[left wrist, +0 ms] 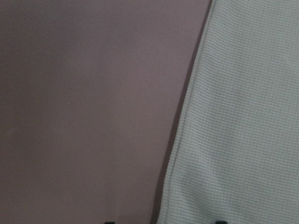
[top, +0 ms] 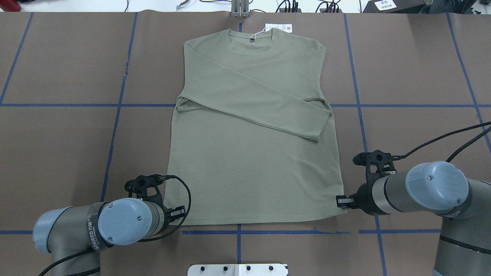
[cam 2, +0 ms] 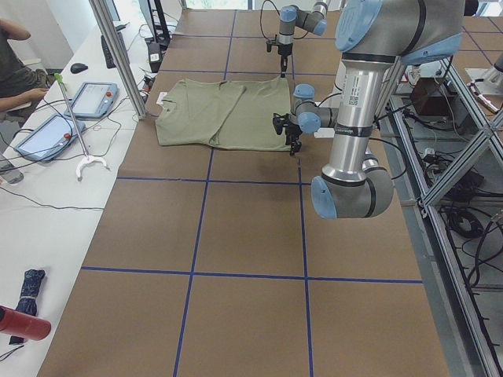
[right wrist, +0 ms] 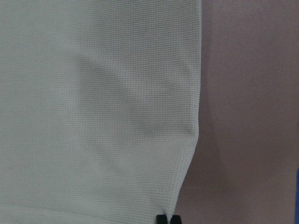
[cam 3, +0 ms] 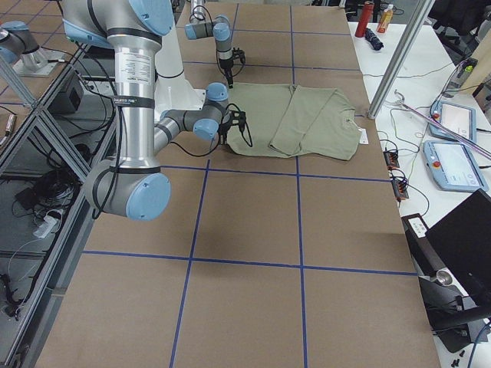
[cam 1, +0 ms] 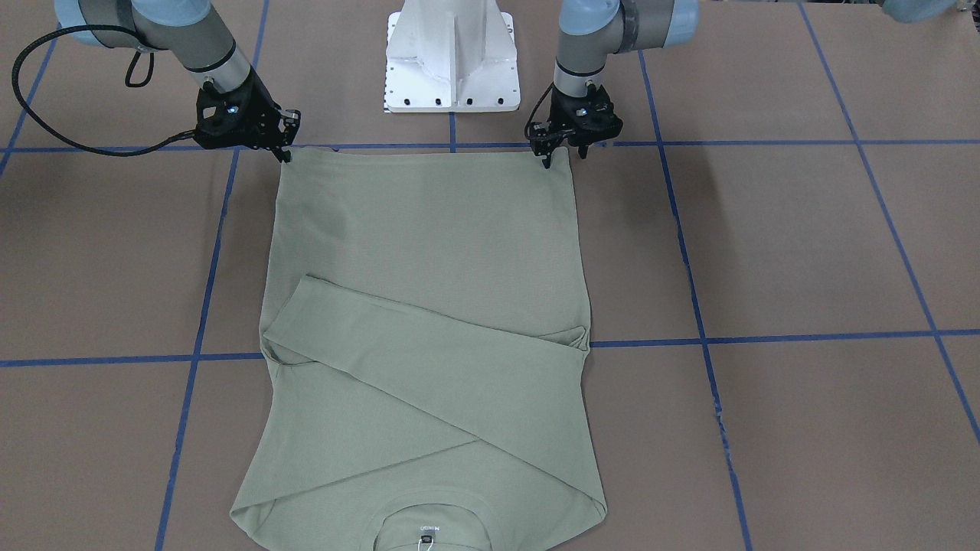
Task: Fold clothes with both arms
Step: 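Grasp the two hem corners with the left and right grippers, then lift the hem with both grippers and fold it toward the collar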
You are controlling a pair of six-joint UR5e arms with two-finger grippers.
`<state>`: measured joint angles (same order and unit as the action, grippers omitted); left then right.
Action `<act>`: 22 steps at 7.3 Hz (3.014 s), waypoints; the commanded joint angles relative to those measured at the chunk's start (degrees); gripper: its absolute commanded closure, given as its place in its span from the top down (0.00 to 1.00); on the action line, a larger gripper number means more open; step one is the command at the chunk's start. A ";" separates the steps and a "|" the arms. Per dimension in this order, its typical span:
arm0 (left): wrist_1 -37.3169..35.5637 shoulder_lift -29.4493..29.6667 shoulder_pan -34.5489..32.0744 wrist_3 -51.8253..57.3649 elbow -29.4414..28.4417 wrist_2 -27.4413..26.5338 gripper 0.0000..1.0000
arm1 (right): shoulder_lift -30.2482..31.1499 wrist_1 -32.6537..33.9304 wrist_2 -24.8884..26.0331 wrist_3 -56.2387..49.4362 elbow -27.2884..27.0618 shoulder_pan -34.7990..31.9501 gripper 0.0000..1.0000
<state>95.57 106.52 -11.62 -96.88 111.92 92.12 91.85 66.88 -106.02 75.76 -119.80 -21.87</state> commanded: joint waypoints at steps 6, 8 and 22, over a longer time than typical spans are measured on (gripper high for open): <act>-3.79 0.26 -0.07 0.02 3.81 0.34 0.07 | 0.09 0.00 -1.39 0.00 -0.09 -1.25 0.00; -5.48 0.44 -0.07 0.02 5.93 0.51 0.00 | 0.09 -0.09 -1.47 0.00 0.00 -1.25 0.00; -26.84 7.28 -7.28 6.98 24.52 8.21 0.00 | 4.35 -0.09 -19.76 -0.88 -10.84 -12.03 0.00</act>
<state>68.77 111.39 -9.55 -97.76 139.87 97.04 101.45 66.76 -126.43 74.97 -133.83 -30.03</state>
